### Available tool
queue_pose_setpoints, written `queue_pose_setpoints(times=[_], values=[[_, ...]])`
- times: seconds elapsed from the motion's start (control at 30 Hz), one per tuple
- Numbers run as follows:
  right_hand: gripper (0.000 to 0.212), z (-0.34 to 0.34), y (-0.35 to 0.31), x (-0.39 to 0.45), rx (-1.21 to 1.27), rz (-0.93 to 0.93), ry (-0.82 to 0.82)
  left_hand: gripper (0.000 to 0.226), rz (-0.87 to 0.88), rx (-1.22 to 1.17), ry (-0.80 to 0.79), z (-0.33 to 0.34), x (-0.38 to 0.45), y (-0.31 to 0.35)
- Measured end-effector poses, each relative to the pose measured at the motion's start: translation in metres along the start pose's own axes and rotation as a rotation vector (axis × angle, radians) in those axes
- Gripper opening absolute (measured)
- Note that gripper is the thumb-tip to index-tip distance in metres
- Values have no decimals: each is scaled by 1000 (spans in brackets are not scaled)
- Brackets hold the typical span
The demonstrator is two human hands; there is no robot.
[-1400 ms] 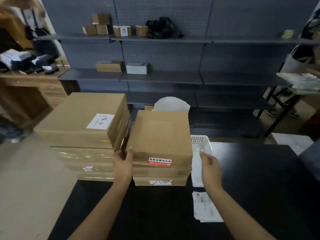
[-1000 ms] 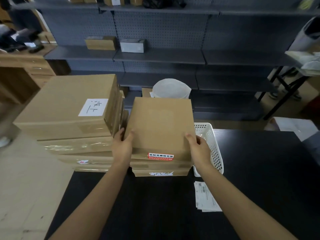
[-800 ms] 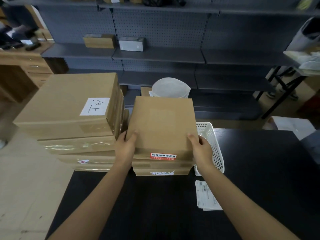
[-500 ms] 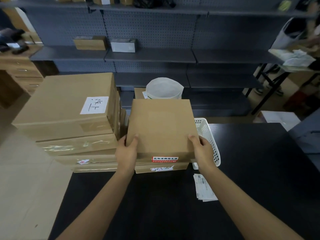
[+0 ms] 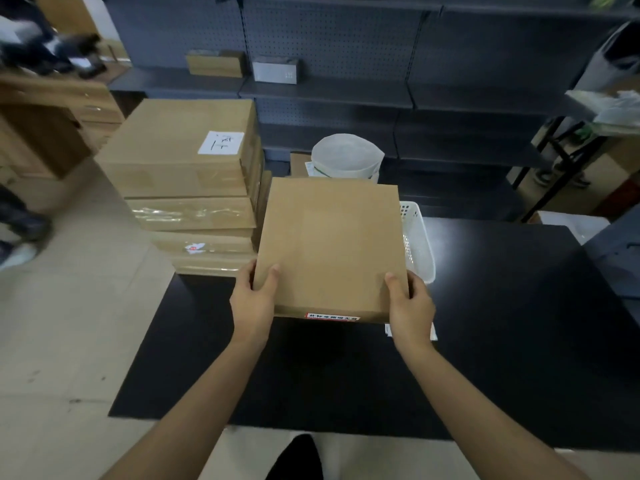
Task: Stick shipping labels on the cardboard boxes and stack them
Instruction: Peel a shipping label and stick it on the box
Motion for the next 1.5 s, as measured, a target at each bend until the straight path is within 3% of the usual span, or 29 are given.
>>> queue_pose_setpoints(times=[0.37, 0.77, 1.17, 1.33, 1.5], values=[[41, -25, 99, -74, -145, 50, -24, 41, -69, 130, 37, -44, -95, -84], [44, -4, 170, -62, -288, 242, -110, 50, -260, 220, -105, -33, -84, -162], [48, 4, 182, -56, -338, 329, -188, 53, -275, 259, -199, -27, -74, -169], [50, 5, 177, -57, -379, 353, -230, 55, -169, 354, -245, -25, -64, -152], [50, 5, 164, -51, -425, 289, -248, 58, 118, 692, -332, -1, -49, -106]])
Point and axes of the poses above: each hand's wrist, its own x-axis towards the middle knuckle, its own z-axis out of the palm, y = z × x, the point moved 10 cm from there along x, towards the middle knuckle, and after that the axes turned 3 degrees about z, right-handed, at the moved point
